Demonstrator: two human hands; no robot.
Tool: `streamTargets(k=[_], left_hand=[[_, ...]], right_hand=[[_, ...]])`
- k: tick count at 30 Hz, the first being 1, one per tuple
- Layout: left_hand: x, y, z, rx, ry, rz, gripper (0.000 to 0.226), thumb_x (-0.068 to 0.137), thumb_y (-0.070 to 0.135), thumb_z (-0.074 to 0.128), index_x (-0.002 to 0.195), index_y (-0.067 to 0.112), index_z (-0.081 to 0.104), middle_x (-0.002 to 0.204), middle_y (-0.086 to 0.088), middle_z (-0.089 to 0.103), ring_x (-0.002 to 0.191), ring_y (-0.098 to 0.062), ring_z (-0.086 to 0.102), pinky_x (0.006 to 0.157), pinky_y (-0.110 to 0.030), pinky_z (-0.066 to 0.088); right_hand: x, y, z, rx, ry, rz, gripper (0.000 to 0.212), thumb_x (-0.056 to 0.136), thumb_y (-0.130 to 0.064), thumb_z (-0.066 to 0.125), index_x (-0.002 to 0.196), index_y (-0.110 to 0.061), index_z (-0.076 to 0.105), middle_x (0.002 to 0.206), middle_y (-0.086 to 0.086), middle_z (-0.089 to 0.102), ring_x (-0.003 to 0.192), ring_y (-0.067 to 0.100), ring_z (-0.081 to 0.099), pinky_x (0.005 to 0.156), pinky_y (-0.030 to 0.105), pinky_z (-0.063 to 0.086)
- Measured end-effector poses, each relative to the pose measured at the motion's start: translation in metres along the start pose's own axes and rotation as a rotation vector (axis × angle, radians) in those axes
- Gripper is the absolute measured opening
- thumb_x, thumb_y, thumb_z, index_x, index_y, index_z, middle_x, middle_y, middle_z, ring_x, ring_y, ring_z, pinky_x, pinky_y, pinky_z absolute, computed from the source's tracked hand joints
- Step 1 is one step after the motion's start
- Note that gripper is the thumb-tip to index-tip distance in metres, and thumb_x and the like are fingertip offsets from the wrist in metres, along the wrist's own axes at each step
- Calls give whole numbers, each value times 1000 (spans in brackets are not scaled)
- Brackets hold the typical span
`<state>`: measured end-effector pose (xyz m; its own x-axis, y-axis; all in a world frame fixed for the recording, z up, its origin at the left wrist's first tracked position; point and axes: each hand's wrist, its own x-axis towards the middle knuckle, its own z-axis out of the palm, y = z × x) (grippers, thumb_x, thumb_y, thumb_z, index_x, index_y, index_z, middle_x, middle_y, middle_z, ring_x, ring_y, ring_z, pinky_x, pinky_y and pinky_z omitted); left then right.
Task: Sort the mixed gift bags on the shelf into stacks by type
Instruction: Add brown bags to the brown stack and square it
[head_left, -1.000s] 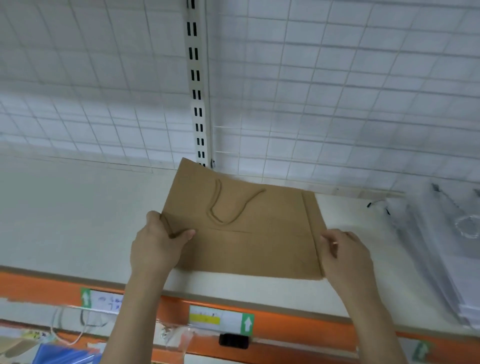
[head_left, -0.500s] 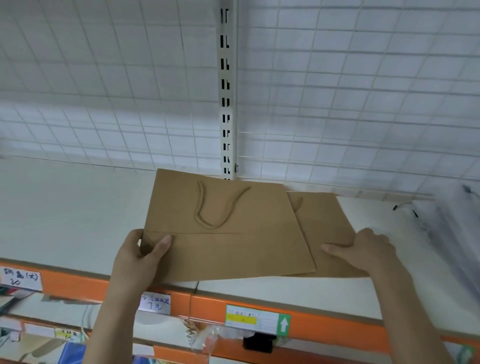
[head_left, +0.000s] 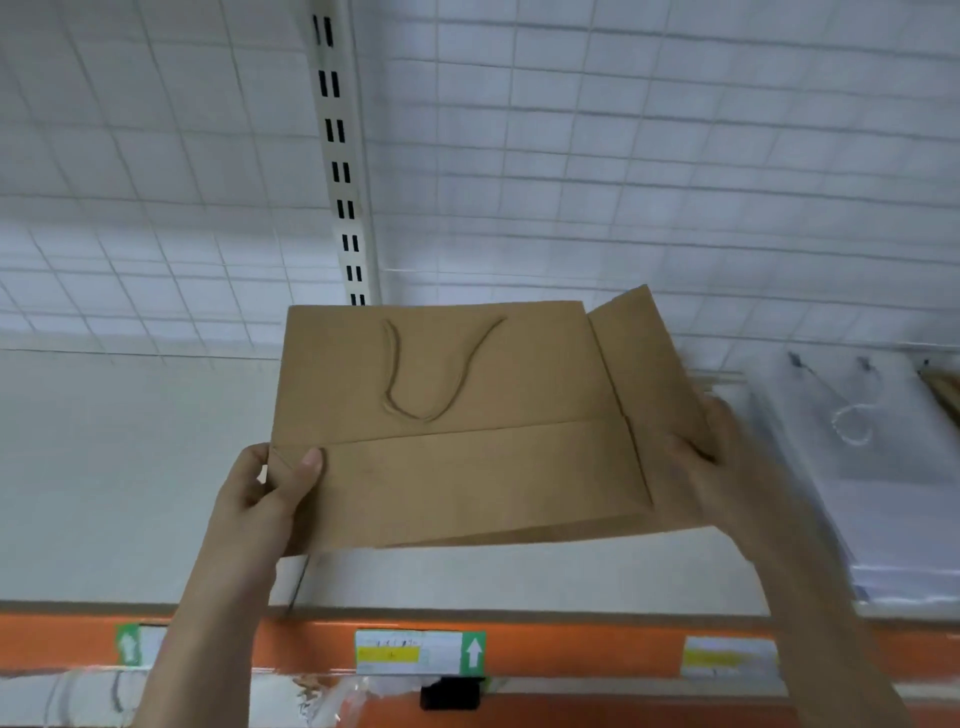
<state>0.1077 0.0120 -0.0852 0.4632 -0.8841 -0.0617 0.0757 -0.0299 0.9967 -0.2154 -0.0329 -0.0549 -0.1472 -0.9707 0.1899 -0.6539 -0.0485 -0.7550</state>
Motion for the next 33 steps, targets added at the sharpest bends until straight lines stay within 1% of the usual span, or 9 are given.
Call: streamTargets(k=[5, 9, 13, 15, 18, 20, 23, 28, 33], left_hand=[[-15, 6, 60, -23, -33, 42, 5, 89, 17, 58, 85, 19, 55, 81, -3, 62, 73, -17, 57, 62, -29, 44], [-48, 7, 126, -43, -19, 84, 8, 90, 18, 58, 85, 23, 55, 84, 0, 63, 74, -13, 58, 59, -27, 42], [-92, 5, 198, -53, -21, 91, 4, 89, 19, 59, 90, 20, 55, 84, 0, 63, 74, -14, 57, 59, -27, 44], [-112, 2, 230, -52, -21, 99, 6, 89, 18, 59, 93, 18, 56, 84, 0, 63, 75, -15, 58, 65, -31, 48], [-137, -3, 267, -36, 6, 107, 13, 88, 18, 61, 100, 16, 55, 83, 1, 63, 74, -14, 58, 72, -35, 48], [-148, -5, 282, -28, 12, 106, 14, 88, 18, 61, 101, 16, 56, 84, 1, 64, 75, -14, 58, 73, -36, 48], [-157, -1, 296, -9, 16, 121, 9, 88, 18, 61, 96, 20, 57, 85, 1, 64, 77, -15, 58, 71, -32, 47], [-154, 5, 311, 10, 23, 156, 14, 87, 20, 63, 100, 20, 58, 88, 0, 65, 79, -16, 58, 70, -30, 46], [-153, 5, 330, -32, 22, 161, 17, 87, 17, 62, 103, 18, 58, 86, 0, 64, 77, -15, 58, 67, -27, 45]], right_hand=[[0, 23, -65, 196, 132, -44, 27, 91, -21, 56, 113, -34, 47, 91, -17, 55, 84, 9, 53, 75, 30, 39], [6, 60, -121, 237, 183, -69, 28, 91, -24, 57, 112, -40, 50, 101, -14, 61, 98, 16, 59, 84, 39, 47], [-5, 101, -181, 342, 241, -97, 26, 91, -23, 57, 104, -44, 56, 98, -23, 63, 93, -6, 58, 76, 20, 45], [-12, 122, -205, 370, 270, -94, 28, 92, -21, 56, 102, -48, 56, 94, -27, 64, 89, -11, 59, 74, 19, 48], [-16, 154, -231, 438, 280, -79, 33, 93, -19, 55, 92, -52, 56, 93, -25, 66, 89, -3, 63, 74, 26, 53], [-16, 171, -243, 494, 270, -64, 30, 92, -17, 55, 102, -44, 58, 101, -24, 67, 97, -4, 62, 80, 18, 51], [-14, 192, -253, 546, 261, -45, 28, 92, -15, 56, 112, -35, 59, 111, -16, 67, 107, 3, 60, 92, 27, 50], [-7, 199, -262, 600, 252, -62, 31, 91, -15, 56, 107, -42, 57, 107, -25, 66, 104, -4, 60, 86, 15, 51], [7, 203, -277, 609, 242, -75, 29, 91, -14, 55, 106, -39, 59, 111, -11, 68, 104, 8, 63, 90, 36, 53]])
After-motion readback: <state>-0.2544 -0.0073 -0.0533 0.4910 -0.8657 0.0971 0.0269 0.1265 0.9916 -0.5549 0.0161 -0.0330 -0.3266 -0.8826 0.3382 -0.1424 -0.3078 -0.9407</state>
